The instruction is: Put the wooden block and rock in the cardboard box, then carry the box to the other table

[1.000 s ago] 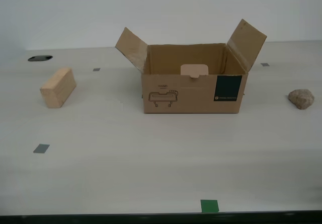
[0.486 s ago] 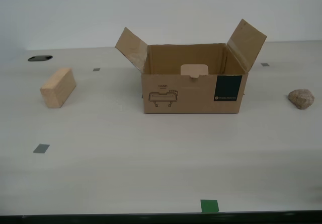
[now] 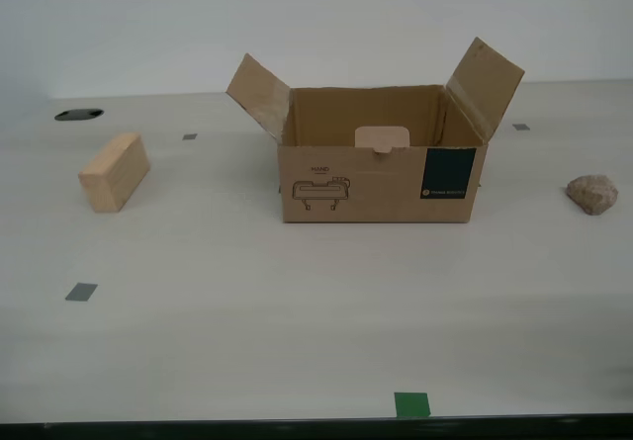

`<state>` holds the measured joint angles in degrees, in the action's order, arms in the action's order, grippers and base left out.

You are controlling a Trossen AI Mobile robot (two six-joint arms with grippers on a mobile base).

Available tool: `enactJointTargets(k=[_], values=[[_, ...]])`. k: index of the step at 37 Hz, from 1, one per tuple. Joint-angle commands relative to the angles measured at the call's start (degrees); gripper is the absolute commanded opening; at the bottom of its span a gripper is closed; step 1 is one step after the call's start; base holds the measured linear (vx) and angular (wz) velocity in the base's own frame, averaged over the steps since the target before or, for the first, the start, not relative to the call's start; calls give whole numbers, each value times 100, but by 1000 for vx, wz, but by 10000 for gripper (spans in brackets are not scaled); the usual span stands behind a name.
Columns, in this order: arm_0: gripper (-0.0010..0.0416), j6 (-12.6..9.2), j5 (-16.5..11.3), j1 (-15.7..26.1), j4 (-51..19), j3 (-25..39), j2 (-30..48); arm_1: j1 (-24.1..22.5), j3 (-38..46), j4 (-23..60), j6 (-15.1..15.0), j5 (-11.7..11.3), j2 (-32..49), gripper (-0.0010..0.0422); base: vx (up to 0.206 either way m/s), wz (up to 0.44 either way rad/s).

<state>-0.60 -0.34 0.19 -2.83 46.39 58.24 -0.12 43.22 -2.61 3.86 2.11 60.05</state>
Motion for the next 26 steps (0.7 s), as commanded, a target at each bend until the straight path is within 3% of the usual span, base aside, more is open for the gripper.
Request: enactJointTargets(k=[1, 14, 26], values=[[0, -9, 0, -2, -503, 291, -4, -2, 195, 450, 2, -13, -4, 0, 0, 0], [0, -42, 0, -2, -2579, 1473, -2, -2, 627, 1456, 20, -13, -4, 0, 0, 0], [0, -70, 0, -2, -3731, 2315, -2, -2, 977, 2297, 280, -13, 2, 0, 0, 0]])
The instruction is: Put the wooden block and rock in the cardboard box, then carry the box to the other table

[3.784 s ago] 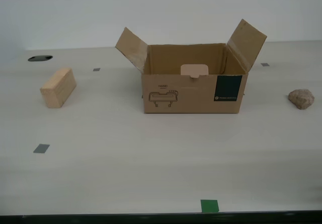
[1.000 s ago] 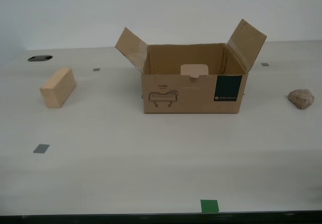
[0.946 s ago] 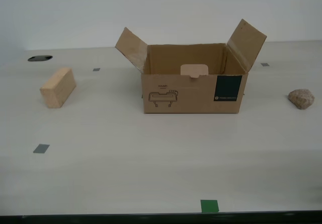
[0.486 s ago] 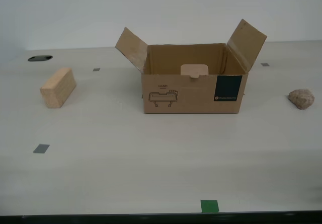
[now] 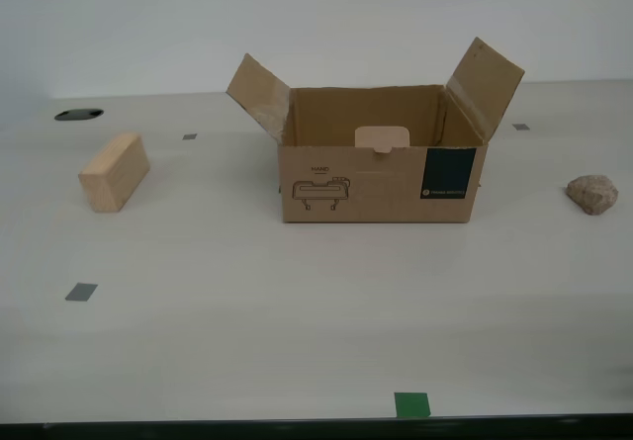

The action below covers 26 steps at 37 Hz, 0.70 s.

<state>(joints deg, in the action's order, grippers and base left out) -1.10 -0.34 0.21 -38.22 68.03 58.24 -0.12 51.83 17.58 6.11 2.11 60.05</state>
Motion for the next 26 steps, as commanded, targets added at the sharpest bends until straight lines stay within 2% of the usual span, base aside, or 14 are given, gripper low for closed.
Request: enactJointTargets(k=[1, 19, 26], values=[[0, -20, 0, -4, -254, 195, -2, -2, 164, 376, 57, -13, 2, 0, 0, 0], [0, -57, 2, -7, -1644, 435, -2, 2, 1152, 2118, 59, -13, 2, 0, 0, 0], [0, -192, 2, -7, -2122, 444, 0, 2, 1364, 2653, 55, -11, 61, 0, 0, 0]])
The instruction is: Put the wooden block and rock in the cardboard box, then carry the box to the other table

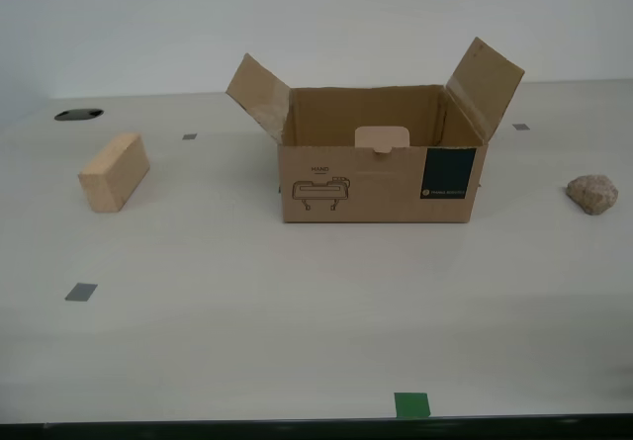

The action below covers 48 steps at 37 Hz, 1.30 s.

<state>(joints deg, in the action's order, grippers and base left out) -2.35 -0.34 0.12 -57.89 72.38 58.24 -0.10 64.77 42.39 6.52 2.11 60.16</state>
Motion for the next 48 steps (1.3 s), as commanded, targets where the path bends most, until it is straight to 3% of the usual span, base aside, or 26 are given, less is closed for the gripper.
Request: enactJointTargets(k=[1, 10, 17, 26, 32, 48], values=[[0, -72, 2, 2, -225, 9, 0, 0, 98, 260, 11, -11, 68, 0, 0, 0], [0, -87, 2, 2, -872, 46, 7, 2, 249, 688, -122, 26, 433, 0, 0, 0], [0, -96, 2, 2, -1342, 428, 197, 0, 400, 887, -199, 474, 824, 0, 0, 0], [0, -267, 4, 2, -2166, 1080, 503, 7, 925, 1526, -608, 479, 1342, 0, 0, 0], [0, -409, 9, 2, -2632, 1394, 702, 9, 1414, 1788, -634, 479, 1585, 0, 0, 0], [0, -337, 328, -2, -3195, 1919, 1281, 7, 2050, 2218, -798, 479, 1836, 0, 0, 0]])
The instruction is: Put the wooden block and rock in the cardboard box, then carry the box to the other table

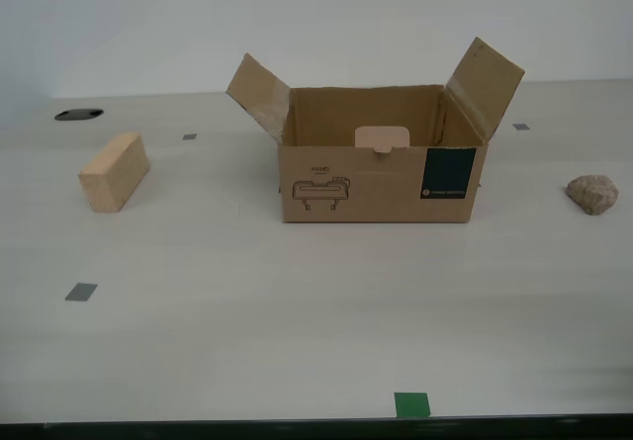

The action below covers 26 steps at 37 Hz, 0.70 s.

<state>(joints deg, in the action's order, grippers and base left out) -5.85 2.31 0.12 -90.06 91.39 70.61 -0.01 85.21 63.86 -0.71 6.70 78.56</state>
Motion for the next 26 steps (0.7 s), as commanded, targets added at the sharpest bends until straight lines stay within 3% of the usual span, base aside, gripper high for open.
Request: enactJointTargets(k=[1, 20, 26], values=[[0, 22, 63, -2, 37, 9, 66, -2, 7, 81, -83, 20, -4, 0, 0, 0], [0, -15, 50, -2, 164, -39, 111, -2, 2, 87, -142, 11, -9, 1, 0, 0], [0, -15, 52, -2, 166, -39, 111, -2, -4, 90, -146, -50, -9, 37, 0, 0]])
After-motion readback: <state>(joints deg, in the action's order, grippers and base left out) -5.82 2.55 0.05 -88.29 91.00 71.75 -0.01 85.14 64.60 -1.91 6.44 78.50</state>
